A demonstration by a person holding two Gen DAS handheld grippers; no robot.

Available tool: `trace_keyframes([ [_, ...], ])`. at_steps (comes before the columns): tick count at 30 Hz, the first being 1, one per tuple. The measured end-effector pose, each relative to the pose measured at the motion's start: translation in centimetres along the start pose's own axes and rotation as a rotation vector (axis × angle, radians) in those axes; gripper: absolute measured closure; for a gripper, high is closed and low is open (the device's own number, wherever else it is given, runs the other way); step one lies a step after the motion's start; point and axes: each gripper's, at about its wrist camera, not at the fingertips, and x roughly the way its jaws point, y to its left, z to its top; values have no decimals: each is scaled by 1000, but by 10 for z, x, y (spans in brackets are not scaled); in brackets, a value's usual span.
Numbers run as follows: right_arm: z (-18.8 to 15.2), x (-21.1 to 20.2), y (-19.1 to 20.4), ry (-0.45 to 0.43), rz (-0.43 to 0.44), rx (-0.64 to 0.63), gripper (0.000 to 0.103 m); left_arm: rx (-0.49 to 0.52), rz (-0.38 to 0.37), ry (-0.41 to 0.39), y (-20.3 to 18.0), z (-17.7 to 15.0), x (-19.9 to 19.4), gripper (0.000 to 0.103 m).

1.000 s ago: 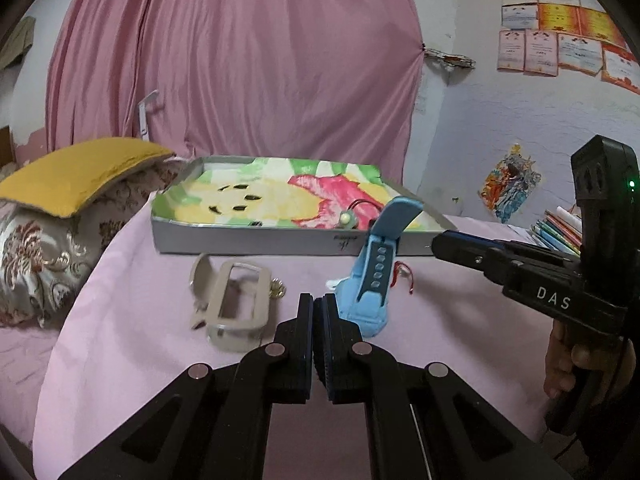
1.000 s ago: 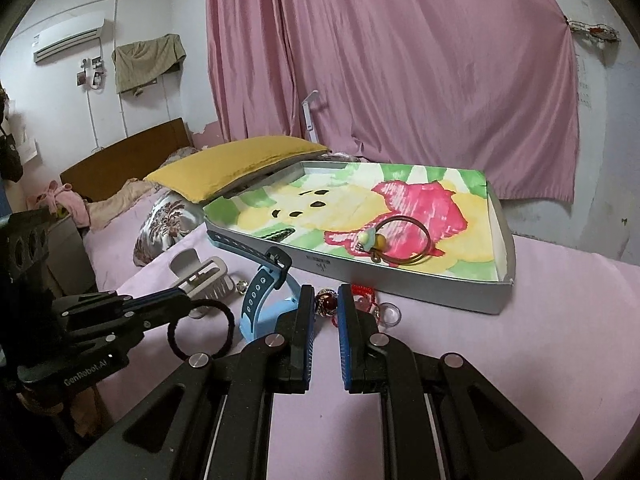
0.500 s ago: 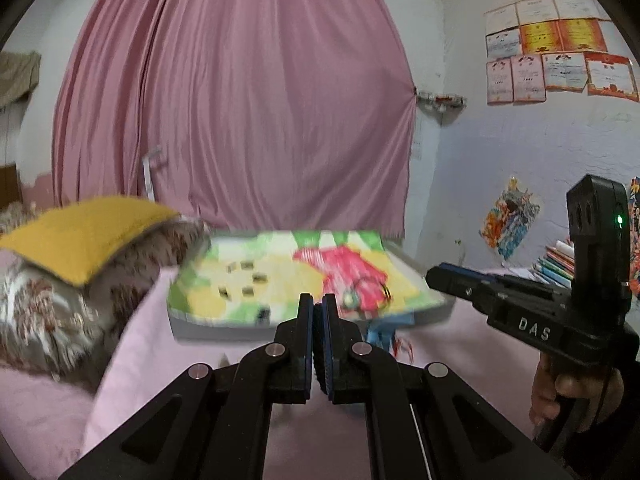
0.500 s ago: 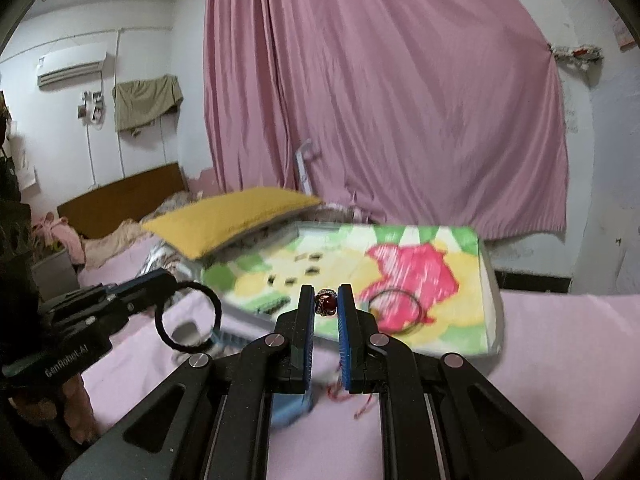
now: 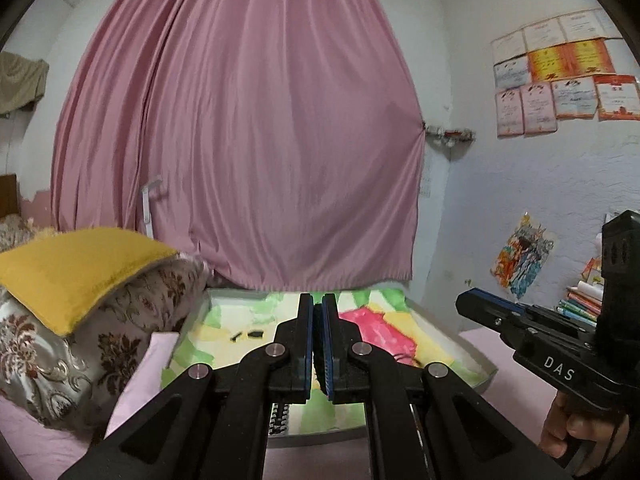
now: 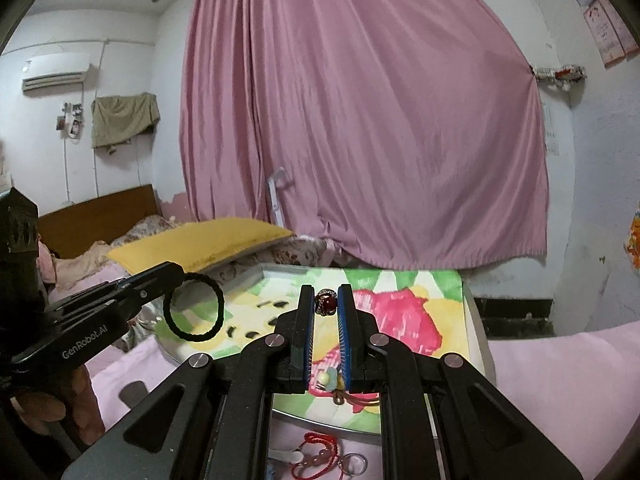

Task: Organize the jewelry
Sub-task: 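Carry the brooch and hair tie into the grey tray and open both tools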

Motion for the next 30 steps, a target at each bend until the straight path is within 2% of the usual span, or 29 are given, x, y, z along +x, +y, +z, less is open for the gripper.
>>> trace_keyframes([
  [6, -9, 31, -6, 158, 7, 24, 93, -37, 38, 199, 11, -7, 39, 99],
  [10, -23, 52, -13, 290, 60, 73, 93, -76, 40, 332, 19, -17, 59, 99],
  [14, -32, 64, -11, 360, 73, 71, 93, -92, 57, 430, 23, -28, 76, 99],
  [18, -34, 68, -10, 387, 68, 71, 93, -101, 55, 490, 26, -35, 85, 98],
  [27, -38, 81, -13, 449, 78, 98, 92, -103, 62, 539, 25, -37, 90, 98],
  [28, -38, 82, -14, 449, 76, 101, 91, -103, 65, 543, 25, -38, 90, 98],
  [30, -38, 79, -15, 439, 64, 103, 79, -109, 69, 544, 26, -37, 90, 96],
])
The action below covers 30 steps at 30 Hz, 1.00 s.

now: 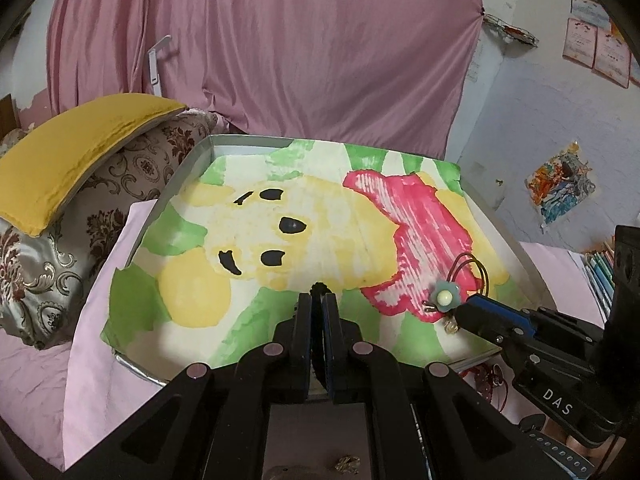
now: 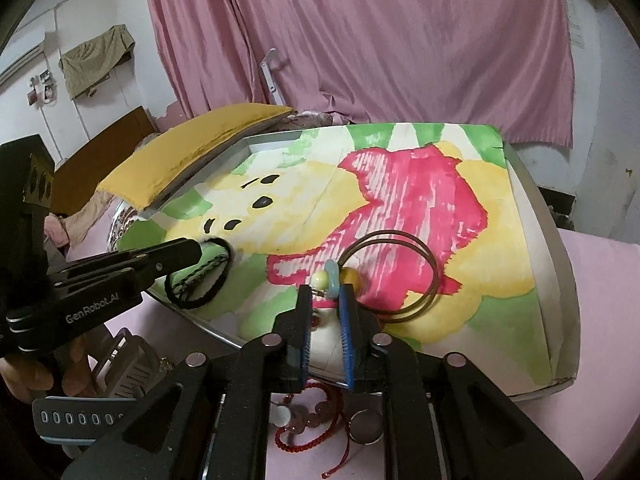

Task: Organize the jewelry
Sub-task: 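Carry the brooch and hair tie into the grey tray and open both tools, then withdraw both tools from the tray toward the remaining items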

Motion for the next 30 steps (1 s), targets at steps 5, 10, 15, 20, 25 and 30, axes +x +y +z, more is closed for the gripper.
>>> trace_keyframes([
  [5, -2, -17, 1, -70, -29, -6, 67, -17, 2, -25, 4, -3, -8, 92],
  [10, -6, -42, 1, -165, -57, -3, 56, -33, 5, -102, 8, -8, -25, 73],
  [15, -16, -71, 4, -275, -88, 14, 33, -50, 1, -225, 12, -15, -54, 39],
  [20, -32, -94, 17, -338, -106, 6, 12, -44, 32, -316, 20, -29, -81, 15],
  [25, -54, -114, 37, -397, -136, -44, 2, -53, 62, -367, 31, -47, -102, 1],
  [30, -73, -126, 55, -415, -137, -108, 2, -31, 77, -384, 36, -66, -118, 1],
])
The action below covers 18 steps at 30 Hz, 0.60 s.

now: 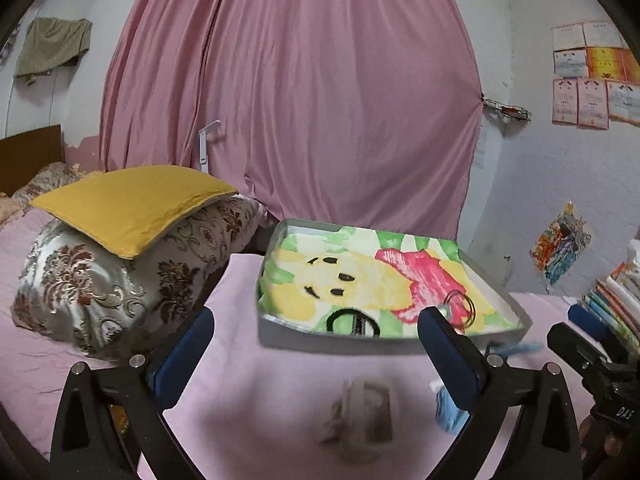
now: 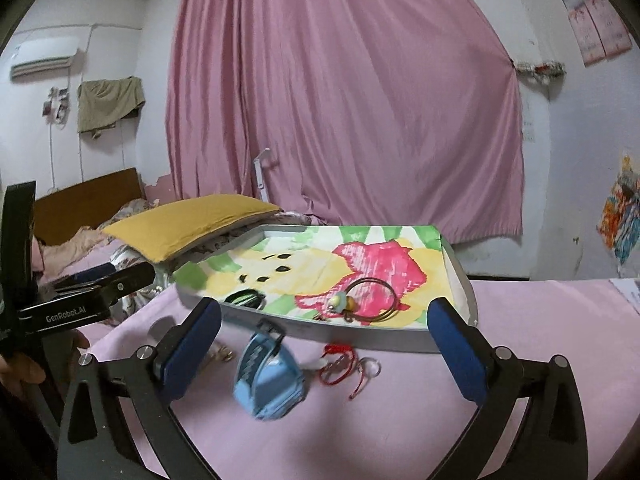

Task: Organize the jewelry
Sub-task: 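Withdraw both tools from the tray toward the remaining items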

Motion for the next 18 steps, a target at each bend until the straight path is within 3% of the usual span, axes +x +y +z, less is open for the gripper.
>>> trace_keyframes([
  [7, -7, 0, 9, 98, 20, -43, 2, 47, -4, 27, 8, -21, -21, 1],
  [14, -22, 30, 5, 322, 84, -30, 2, 70, -47, 150, 11, -33, -16, 1],
  [18, -30, 42, 11, 390, 128, -37, 5, 81, -75, 230, 9, -42, -5, 1],
])
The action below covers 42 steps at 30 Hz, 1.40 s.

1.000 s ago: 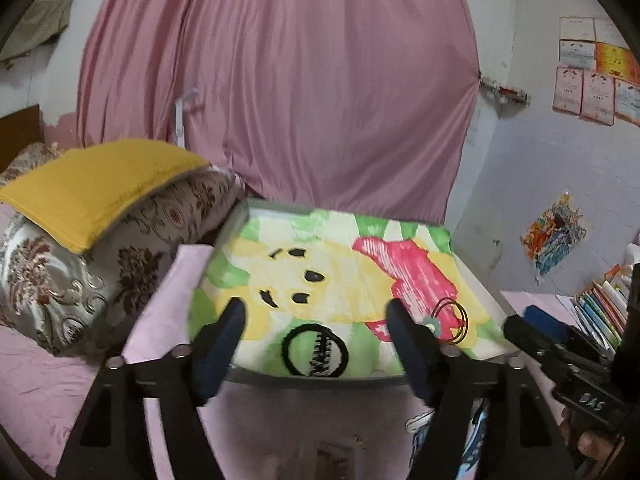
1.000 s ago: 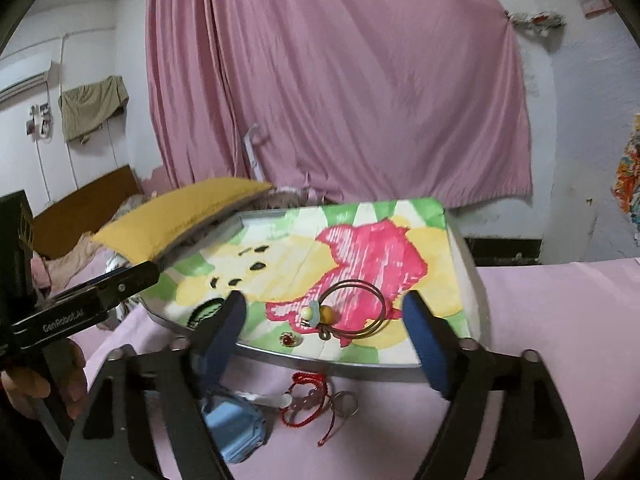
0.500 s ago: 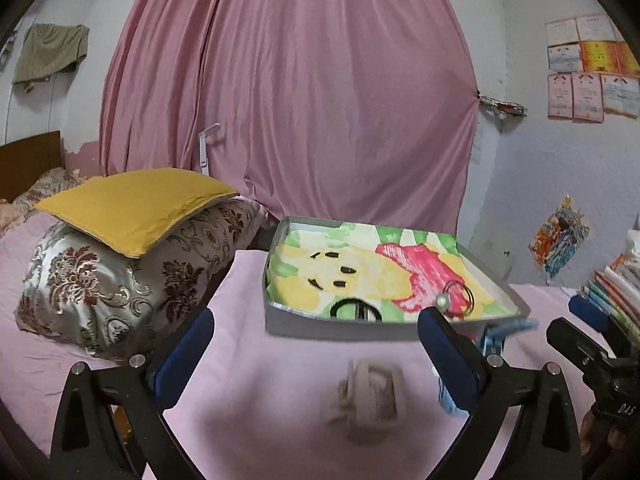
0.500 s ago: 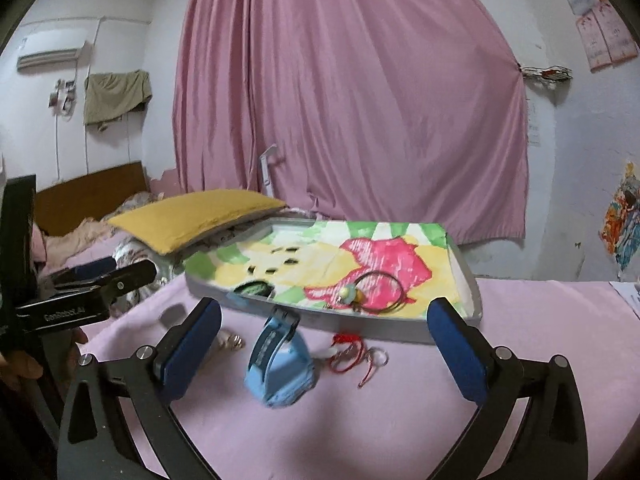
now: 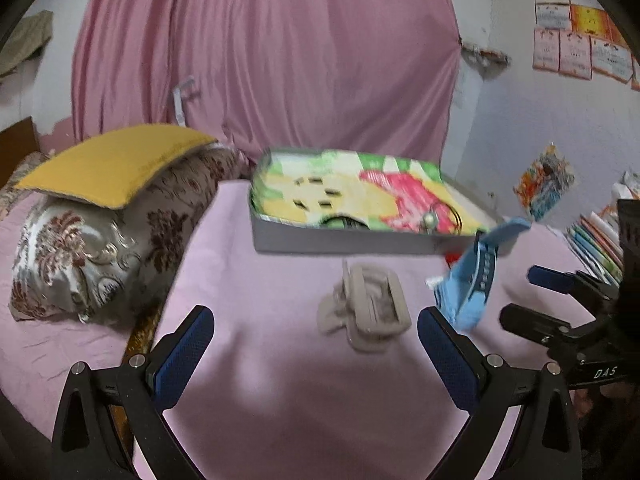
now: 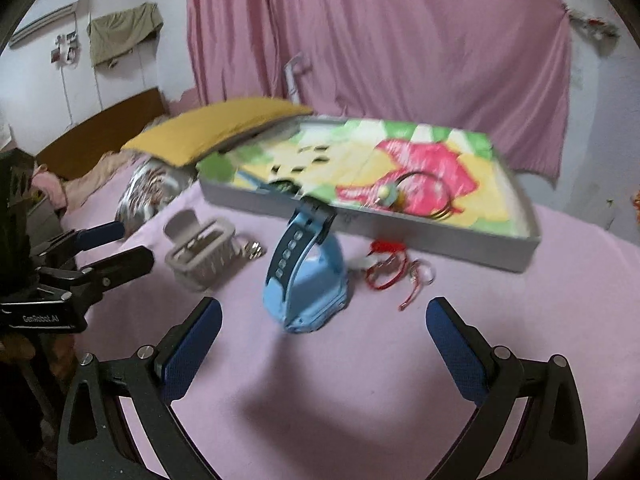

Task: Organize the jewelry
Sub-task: 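Withdraw both tools from the tray toward the remaining items, then grasp the blue watch stand with the right tool while the left tool grasps the beige claw clip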

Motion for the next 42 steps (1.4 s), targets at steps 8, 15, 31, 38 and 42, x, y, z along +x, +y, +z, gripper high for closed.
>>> trace_keyframes([
  [8, 7, 21, 0, 73, 31, 24, 19, 6, -20, 84, -3, -6, 17, 4],
  [15, 16, 41, 11, 128, 49, 11, 32, -2, -22, 115, -2, -6, 22, 9],
  [31, 20, 46, -6, 149, 71, -3, 54, 66, -41, 189, -20, 0, 36, 26],
  [38, 25, 52, -3, 153, 57, -18, 54, 73, -39, 196, -23, 6, 45, 36],
  [42, 28, 56, -4, 152, 64, -22, 54, 90, -33, 194, -27, 9, 49, 43],
])
